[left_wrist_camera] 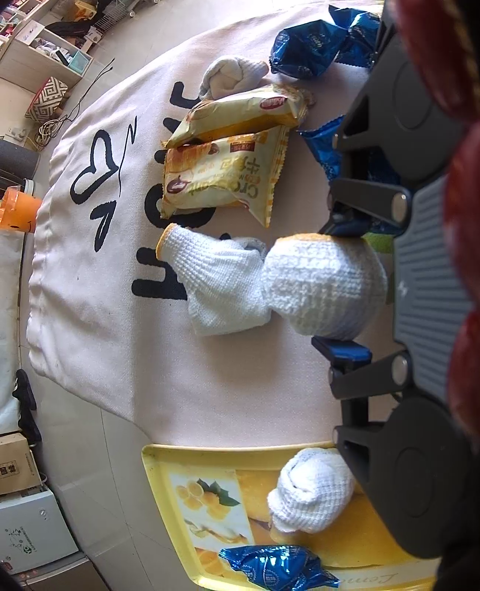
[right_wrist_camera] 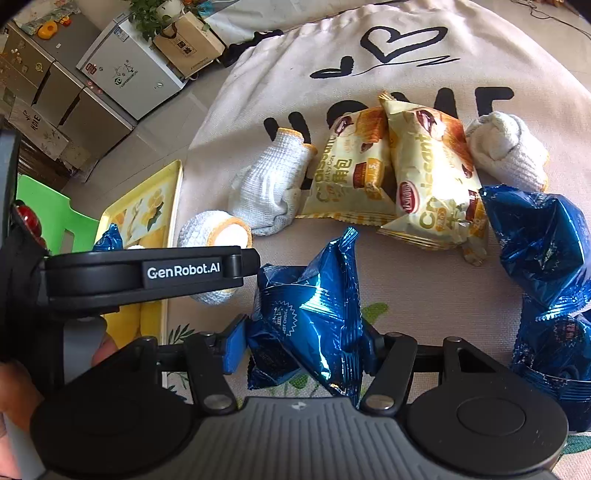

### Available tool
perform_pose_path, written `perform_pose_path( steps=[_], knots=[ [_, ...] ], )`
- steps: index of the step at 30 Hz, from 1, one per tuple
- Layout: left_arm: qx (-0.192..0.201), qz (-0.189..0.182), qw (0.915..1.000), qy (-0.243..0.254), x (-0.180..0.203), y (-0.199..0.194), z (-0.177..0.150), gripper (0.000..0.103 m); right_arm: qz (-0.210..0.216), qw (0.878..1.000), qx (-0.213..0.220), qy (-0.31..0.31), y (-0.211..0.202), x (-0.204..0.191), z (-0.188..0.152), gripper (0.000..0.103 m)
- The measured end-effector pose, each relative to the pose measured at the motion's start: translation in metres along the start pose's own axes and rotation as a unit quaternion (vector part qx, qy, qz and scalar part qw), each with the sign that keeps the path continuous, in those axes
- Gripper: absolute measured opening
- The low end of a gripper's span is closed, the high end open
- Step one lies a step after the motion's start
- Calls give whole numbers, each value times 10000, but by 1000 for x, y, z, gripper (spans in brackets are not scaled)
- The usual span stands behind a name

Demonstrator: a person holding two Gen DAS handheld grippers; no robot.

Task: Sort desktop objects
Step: 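Lift the ball with the left gripper over the tray while the right carries the packet there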

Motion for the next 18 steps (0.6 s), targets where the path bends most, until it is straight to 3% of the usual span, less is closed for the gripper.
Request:
perform_pose_path(
  steps=[18],
  knots=[
    [184, 387, 9959, -800, -97, -33, 6, 50, 764, 9959, -238, -425, 28, -78, -10, 60]
  ],
)
Point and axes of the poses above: each gripper's, at about its wrist camera, not at the fingertips, and y roughly the way its jaws point, x to its right, z to its top, the point moved 9 cm from there along y, roughly the way its jaws point, and after that the axes turned 12 degrees about z, right-handed, at the moved point
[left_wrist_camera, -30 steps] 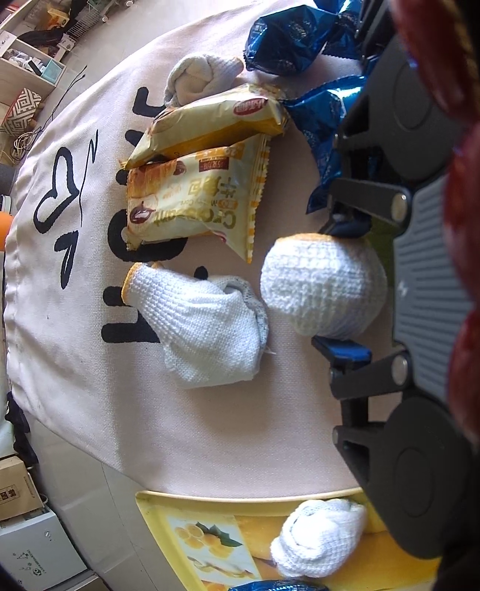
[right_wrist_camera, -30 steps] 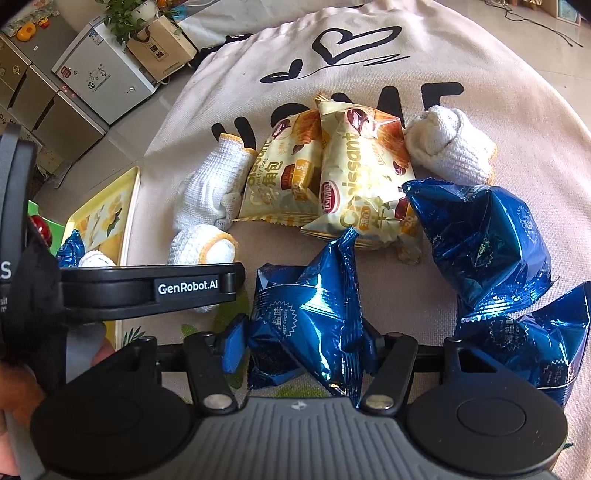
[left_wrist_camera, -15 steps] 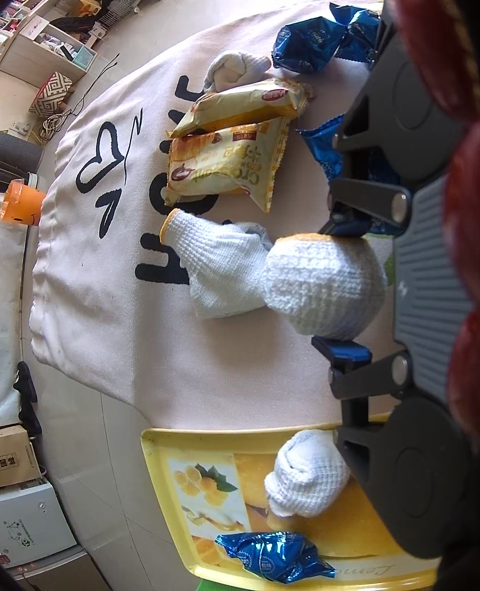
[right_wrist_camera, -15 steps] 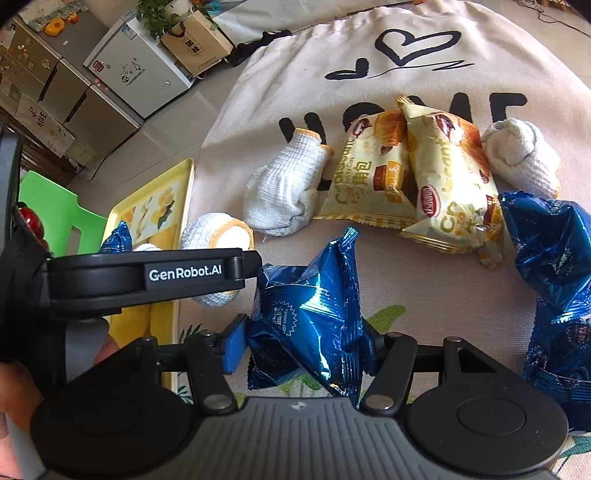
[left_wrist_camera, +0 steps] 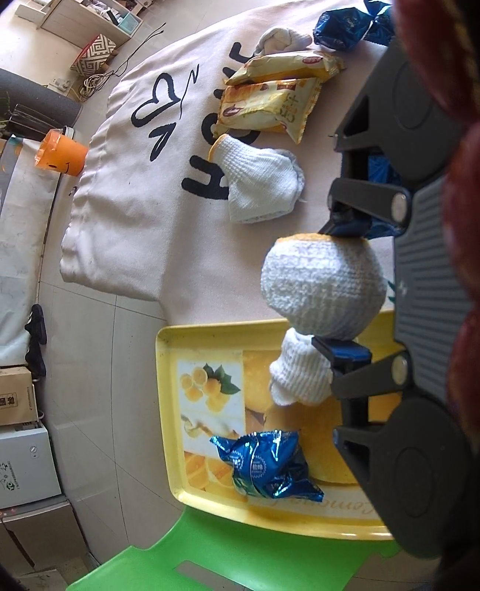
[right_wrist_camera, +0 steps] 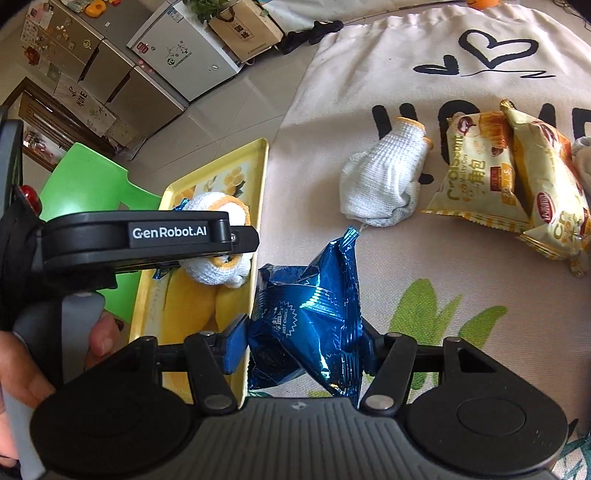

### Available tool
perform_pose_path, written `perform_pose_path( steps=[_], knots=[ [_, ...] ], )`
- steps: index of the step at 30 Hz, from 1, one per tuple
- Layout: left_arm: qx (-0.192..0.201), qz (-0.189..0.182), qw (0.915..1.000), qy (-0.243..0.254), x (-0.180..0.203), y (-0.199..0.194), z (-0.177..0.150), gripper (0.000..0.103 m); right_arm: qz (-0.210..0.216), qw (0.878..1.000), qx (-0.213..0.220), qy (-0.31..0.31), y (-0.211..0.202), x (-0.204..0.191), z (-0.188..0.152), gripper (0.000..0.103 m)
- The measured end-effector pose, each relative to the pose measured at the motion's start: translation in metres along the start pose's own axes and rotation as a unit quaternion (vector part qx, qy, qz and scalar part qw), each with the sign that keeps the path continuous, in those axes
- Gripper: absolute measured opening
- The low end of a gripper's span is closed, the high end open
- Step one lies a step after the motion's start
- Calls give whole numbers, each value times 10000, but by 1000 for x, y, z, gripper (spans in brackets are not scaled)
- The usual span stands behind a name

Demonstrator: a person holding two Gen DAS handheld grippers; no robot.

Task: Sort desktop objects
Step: 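Lift the ball with the left gripper over the tray while the right carries the packet there, then lower the ball onto the tray and open the left gripper while the right releases the packet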

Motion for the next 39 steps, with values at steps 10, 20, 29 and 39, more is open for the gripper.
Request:
perform_pose_path(
  steps=[10, 20, 29, 39],
  knots=[
    [-17, 389, 9966, -725, -68, 1, 14, 50, 637, 9965, -155, -519, 31, -54, -5, 60],
    [-266, 741, 9861, -1462, -118, 10, 10, 50, 871, 9924, -451, -748, 70, -83, -16, 60],
    [-349, 1128, 9662, -2291, -162, 8, 8, 50, 1105, 9905, -333, -746, 92, -98, -15, 61],
    [-43, 1394, 9630, -2305, -165, -10, 7, 73, 830, 9931, -108, -827, 80, -95, -1, 79]
  ],
)
Point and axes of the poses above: each gripper's, at about its wrist camera, not at the fingertips, and y roughly the way its jaws point, x to its right, z to its top, the point moved 9 cm from there along y, roughly the way its jaws point, and after that the axes turned 12 degrees about z, right-handed, at the moved point
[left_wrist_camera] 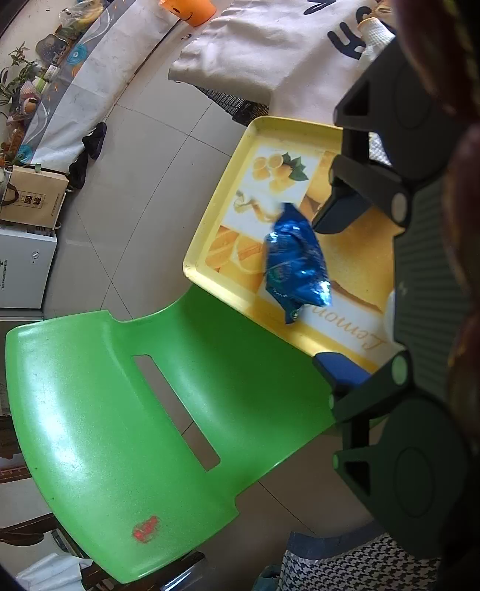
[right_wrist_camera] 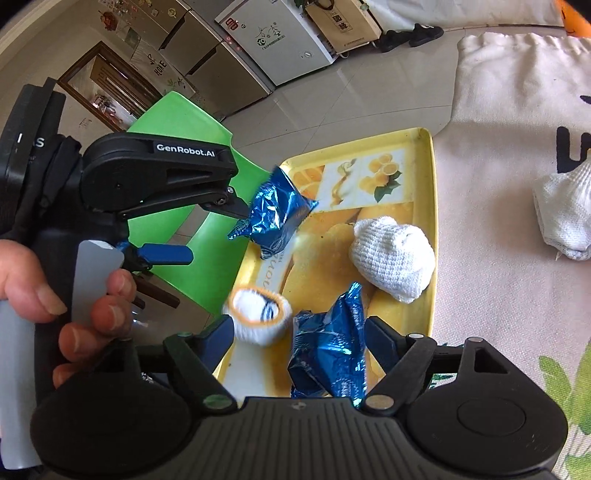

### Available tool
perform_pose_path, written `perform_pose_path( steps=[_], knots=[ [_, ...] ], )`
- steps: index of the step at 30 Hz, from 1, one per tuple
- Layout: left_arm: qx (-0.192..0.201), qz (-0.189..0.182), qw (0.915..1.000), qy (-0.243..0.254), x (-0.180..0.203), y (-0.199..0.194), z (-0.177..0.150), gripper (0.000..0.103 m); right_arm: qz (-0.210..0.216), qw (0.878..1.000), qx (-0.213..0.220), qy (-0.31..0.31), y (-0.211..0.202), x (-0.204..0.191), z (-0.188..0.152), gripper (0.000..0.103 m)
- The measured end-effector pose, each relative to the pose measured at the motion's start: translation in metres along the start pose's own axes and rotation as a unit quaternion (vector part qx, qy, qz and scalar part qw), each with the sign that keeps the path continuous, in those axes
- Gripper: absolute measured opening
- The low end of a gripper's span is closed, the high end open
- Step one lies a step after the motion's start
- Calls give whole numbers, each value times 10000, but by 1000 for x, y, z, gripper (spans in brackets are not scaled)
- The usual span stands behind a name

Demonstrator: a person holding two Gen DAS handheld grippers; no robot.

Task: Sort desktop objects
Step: 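Lower the ball onto the tray and open the left gripper while the right releases the packet, then withdraw both open tools from the tray back toward the remaining pile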

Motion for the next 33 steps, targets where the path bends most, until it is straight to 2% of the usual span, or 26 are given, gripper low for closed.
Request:
perform_pose_path(
  steps=[5, 12, 17, 18, 23, 26, 30, 33],
  knots=[
    [160, -227, 9995, 146, 8, -15, -9, 77, -461, 9987, 83, -182, -31, 9, -3, 79],
    [204, -540, 9972, 468, 33, -42, -39, 77, -994, 9944, 331, 164, -82, 35, -10, 79],
    [219, -695, 9950, 677, 54, -68, -64, 79, -1422, 9871, 577, 453, -133, 49, -23, 79],
    [233, -735, 9941, 763, 60, -74, -70, 82, -1480, 9857, 616, 520, -140, 52, -25, 79],
    [233, -1019, 9881, 1131, 89, -103, -104, 82, -1651, 9783, 873, 901, -182, 62, -42, 79],
    [123, -1228, 9840, 1289, 103, -117, -127, 94, -1787, 9745, 962, 959, -203, 65, -51, 80],
    [122, -1409, 9759, 1662, 122, -137, -158, 95, -1916, 9686, 1104, 1135, -230, 71, -62, 80],
    [31, -1568, 9718, 1759, 131, -149, -180, 99, -1952, 9643, 1215, 1314, -247, 77, -70, 81]
  ],
)
Point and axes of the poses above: each gripper's, at about its wrist camera, not at the fingertips, and y roughly the way its jaws point, x to its right, z to its top, the point moved 9 cm from there along y, roughly the way its jaws point, and after that the axes turned 12 degrees about z, right-handed, at the moved point
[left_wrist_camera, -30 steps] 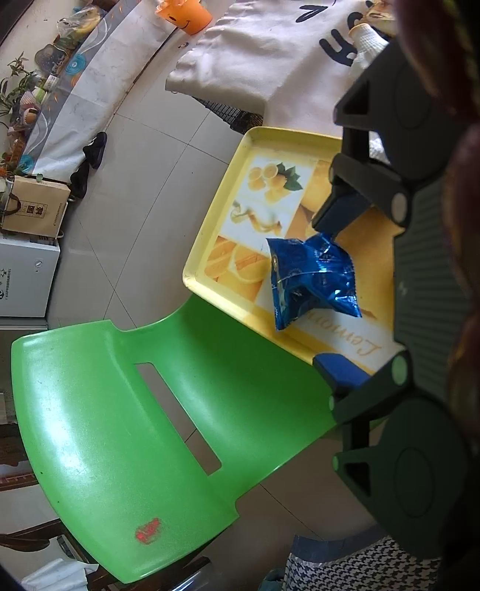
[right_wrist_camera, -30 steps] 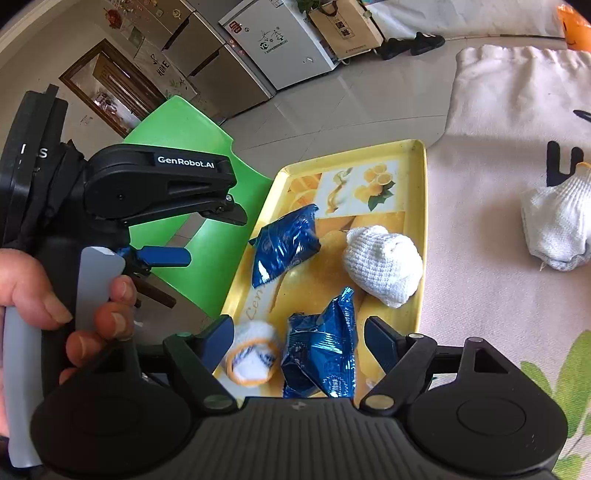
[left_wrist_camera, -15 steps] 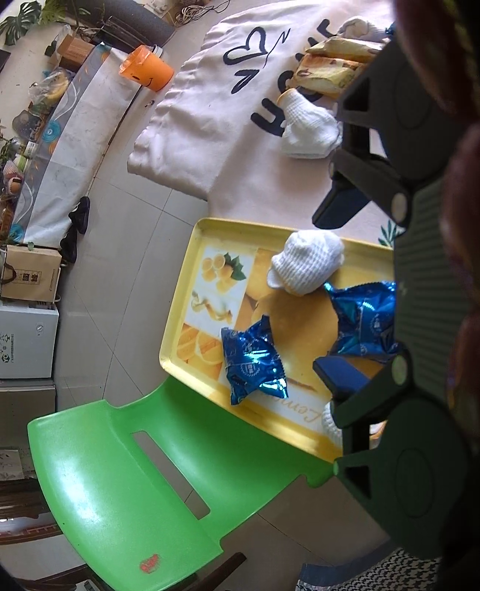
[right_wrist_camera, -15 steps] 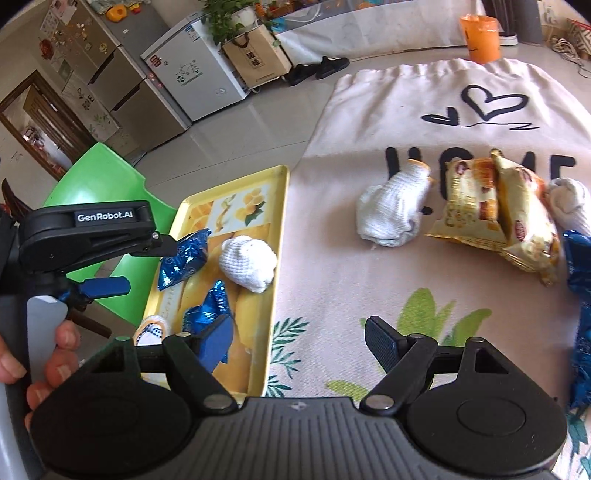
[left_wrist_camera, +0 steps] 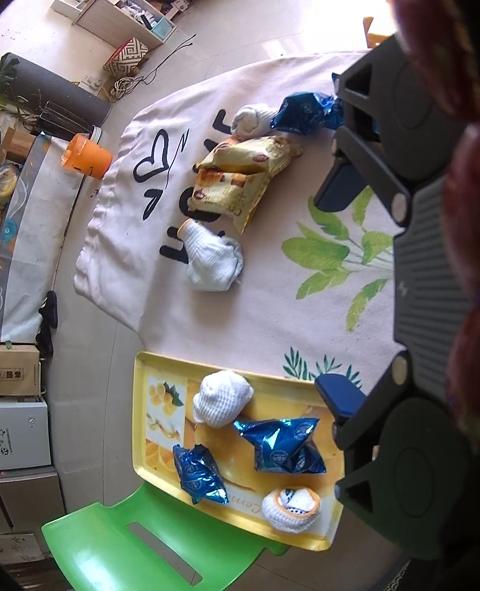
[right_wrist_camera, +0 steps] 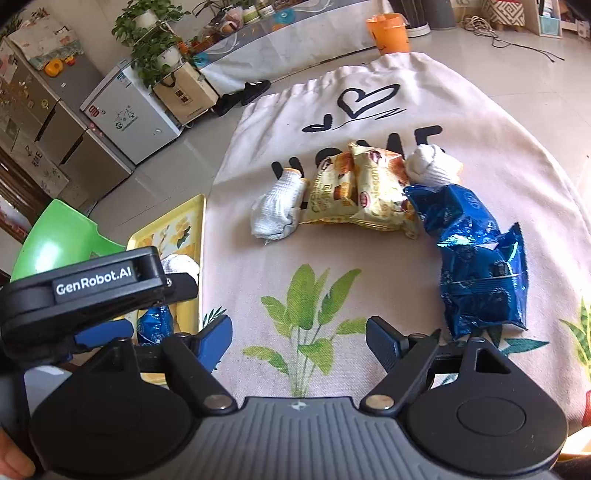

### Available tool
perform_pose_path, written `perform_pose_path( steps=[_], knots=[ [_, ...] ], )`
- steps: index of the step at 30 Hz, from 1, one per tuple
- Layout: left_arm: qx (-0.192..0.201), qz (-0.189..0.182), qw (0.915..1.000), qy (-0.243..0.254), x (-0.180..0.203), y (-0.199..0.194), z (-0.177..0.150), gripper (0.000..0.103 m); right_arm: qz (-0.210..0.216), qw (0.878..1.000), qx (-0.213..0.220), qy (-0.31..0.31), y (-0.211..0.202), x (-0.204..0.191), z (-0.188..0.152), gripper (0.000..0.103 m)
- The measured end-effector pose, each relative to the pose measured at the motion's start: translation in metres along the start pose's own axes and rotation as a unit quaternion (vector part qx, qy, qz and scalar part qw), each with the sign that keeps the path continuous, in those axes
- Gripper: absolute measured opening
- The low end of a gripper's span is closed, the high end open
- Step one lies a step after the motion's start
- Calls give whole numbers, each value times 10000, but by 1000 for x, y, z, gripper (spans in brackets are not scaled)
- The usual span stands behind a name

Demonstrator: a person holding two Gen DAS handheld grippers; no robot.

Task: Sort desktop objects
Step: 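Withdraw both open tools from the tray back toward the remaining pile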

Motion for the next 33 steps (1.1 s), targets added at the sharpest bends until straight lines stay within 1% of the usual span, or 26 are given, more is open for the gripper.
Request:
perform_pose_path(
  steps=[3, 5, 7, 12, 17, 22, 25, 33],
  knots=[
    [-103, -118, 9999, 49, 13, -5, -15, 102, -121, 9999, 48, 102, -13, 11, -3, 82],
    [-202, -145, 9997, 1, 17, -7, -22, 102, -197, 9997, 45, 118, -19, 17, -6, 85],
    [-295, -209, 9993, -4, 20, -9, -27, 102, -174, 9997, 28, 177, -24, 21, -9, 85],
    [-254, -63, 9997, -5, 19, -11, -28, 102, -202, 9993, 22, 310, -32, 34, -13, 87],
    [-227, -8, 9997, -7, 23, -11, -24, 102, -131, 9989, 88, 434, -32, 41, -7, 87],
    [-193, -9, 9998, -74, 31, -5, -14, 102, 82, 9982, 203, 554, -31, 44, 2, 87],
    [-185, -3, 9998, -120, 34, 0, -6, 102, 268, 9972, 261, 640, -29, 43, 7, 87],
    [-203, 9, 9993, -321, 40, 18, 18, 102, 454, 9948, 544, 732, -20, 47, 28, 85]
  ],
)
Point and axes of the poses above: each gripper's, at about its wrist camera, not at the fingertips, and y roughly the way its jaws point, x to its right, z to its top, the point moved 9 cm from there along y, roughly the way its jaws point, and after that the axes turned 12 degrees about z, right-handed, at the moved point
